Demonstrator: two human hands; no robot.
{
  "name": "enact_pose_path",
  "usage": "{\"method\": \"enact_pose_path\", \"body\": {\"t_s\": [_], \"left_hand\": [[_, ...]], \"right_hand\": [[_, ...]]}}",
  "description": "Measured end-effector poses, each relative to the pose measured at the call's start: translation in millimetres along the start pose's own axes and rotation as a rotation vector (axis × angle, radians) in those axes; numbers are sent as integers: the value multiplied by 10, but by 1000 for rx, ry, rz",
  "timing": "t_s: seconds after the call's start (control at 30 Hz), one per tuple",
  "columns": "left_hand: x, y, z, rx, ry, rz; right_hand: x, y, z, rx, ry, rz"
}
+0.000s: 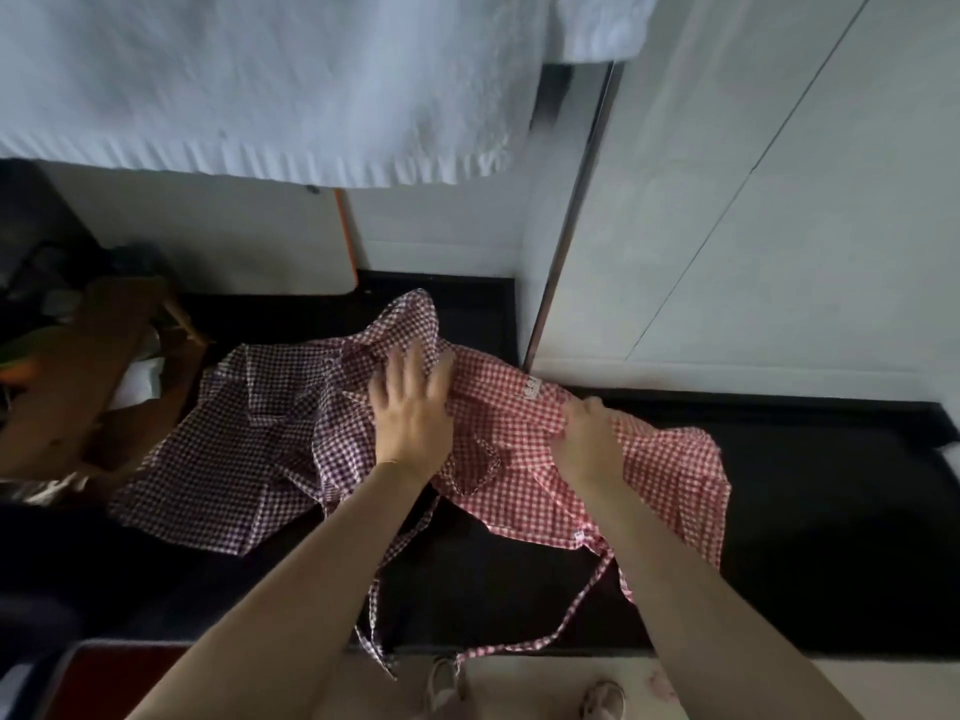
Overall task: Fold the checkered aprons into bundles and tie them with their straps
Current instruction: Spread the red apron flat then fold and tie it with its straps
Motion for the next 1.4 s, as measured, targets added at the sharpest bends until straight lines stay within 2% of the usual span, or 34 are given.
{"method": "enact_pose_path", "body": {"t_s": [0.07, 0.13, 0.2, 0.27, 0.37, 0.5, 0.57, 0.63, 0.73, 0.77, 0.8, 0.87, 0.93, 1.03, 1.1, 1.2, 1.23, 1.3, 1.37, 1.4], "left_hand": [[114, 126, 330, -270, -170, 194], [0, 252, 594, -487, -295, 200], [-169, 335, 767, -601, -348, 143], [-275, 375, 860, -634, -336, 95], [-377, 415, 934, -625, -349, 55], [-426, 421, 964, -620, -388, 12], [-507, 362, 918, -612, -397, -50], [-624, 277, 853, -614, -408, -111], [-842, 202, 781, -665, -451, -230], [-885, 175, 743, -674, -449, -272], [-884, 140, 696, -655, -430, -307], [-768, 26, 522, -489, -352, -324], [-505, -56, 306, -266, -285, -222], [-57, 39, 138, -17, -200, 51], [54, 128, 136, 53, -163, 142], [147, 152, 164, 116, -152, 254], [225, 155, 216, 95, -168, 344], [309, 162, 472, -132, -206, 479], [203, 170, 791, -426, -300, 488], [123, 167, 896, -510, -348, 472]], "right_hand": [[-107, 79, 248, -89, 21, -60], [-89, 101, 526, -221, 80, -42], [-50, 125, 784, -357, 179, -22], [-52, 148, 928, -409, 241, -22], [-98, 139, 1074, -389, 314, -50], [-283, 105, 1083, -327, 342, -304], [-155, 40, 913, -262, 379, -392], [246, -109, 677, -225, 522, -305], [882, -260, 262, -264, 905, 138], [920, -254, 180, -293, 1003, 227], [869, -258, 178, -309, 1049, 245], [542, -293, 257, -255, 985, 98], [158, -291, 412, -190, 737, -97], [-206, -149, 708, -252, 400, -238], [-275, -103, 831, -275, 361, -260], [-214, -130, 894, -248, 433, -244], [-190, -146, 901, -243, 450, -225], [-158, -187, 945, -250, 433, -185], [-175, -233, 995, -240, 347, -152], [-196, -261, 1014, -222, 305, -143]]}}
Point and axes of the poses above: each hand's wrist, its own y-axis away from the middle knuckle, its own z-axis out of the palm, x = y × z, the point moved 8 cm from there along -y, towards the middle knuckle, and after that the axes turned 8 degrees about x, right-handed, at the moved point
